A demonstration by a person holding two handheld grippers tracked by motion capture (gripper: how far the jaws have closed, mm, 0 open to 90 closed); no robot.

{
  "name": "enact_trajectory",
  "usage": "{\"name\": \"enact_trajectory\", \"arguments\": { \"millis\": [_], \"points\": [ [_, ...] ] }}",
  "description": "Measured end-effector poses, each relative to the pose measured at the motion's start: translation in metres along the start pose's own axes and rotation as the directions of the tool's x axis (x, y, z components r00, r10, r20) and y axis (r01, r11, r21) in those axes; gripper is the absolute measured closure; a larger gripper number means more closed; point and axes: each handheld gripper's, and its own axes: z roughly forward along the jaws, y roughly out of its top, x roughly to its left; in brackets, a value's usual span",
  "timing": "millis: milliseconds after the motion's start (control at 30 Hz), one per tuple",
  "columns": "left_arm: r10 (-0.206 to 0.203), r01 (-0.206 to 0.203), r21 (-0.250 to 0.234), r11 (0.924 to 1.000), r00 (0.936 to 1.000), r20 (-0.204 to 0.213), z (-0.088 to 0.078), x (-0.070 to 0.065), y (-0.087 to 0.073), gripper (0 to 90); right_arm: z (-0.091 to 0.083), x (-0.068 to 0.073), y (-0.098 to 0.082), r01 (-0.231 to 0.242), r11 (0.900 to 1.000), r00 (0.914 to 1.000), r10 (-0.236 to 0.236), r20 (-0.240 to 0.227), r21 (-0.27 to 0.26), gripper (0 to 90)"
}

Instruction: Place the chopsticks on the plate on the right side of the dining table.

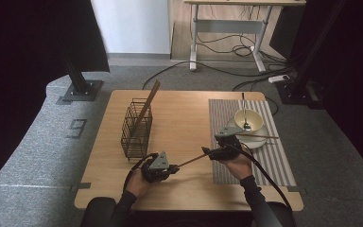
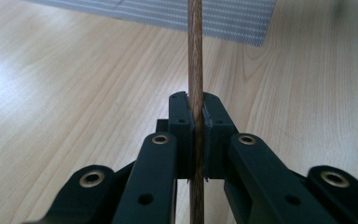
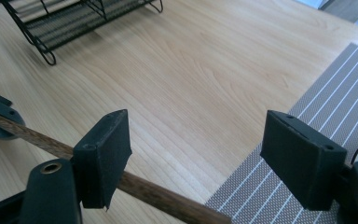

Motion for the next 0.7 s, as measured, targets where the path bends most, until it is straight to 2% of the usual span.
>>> {"name": "enact_trajectory", "arguments": {
  "millis": [200, 367, 533, 700],
  "points": [
    [-0.003, 0.003, 0.021, 0.9998, 0.9999, 0.015, -0.002, 0.003, -0.003, 84.3, -0.011, 0.002, 0.004, 0.041, 0.999, 0.9989, -0.041, -0.021, -0.026, 20.7],
    [0.002, -0.003, 0.056, 0.9984, 0.9997, 0.026, -0.002, 0.005, -0.005, 84.3, -0.015, 0.004, 0.004, 0.085, 0.996, 0.9937, -0.085, -0.073, -0.005, 20.2],
    [0.001, -0.005, 0.089, 0.9960, 0.9990, 0.046, 0.000, 0.006, -0.007, 84.3, -0.010, 0.012, 0.002, 0.136, 0.990, 0.9795, -0.130, -0.154, 0.031, 17.2],
    [0.007, -0.015, 0.112, 0.9936, 0.9975, 0.070, 0.002, 0.005, -0.007, 84.2, 0.003, 0.023, -0.002, 0.221, 0.969, 0.9597, -0.197, -0.200, 0.106, 17.5]
  ]
}}
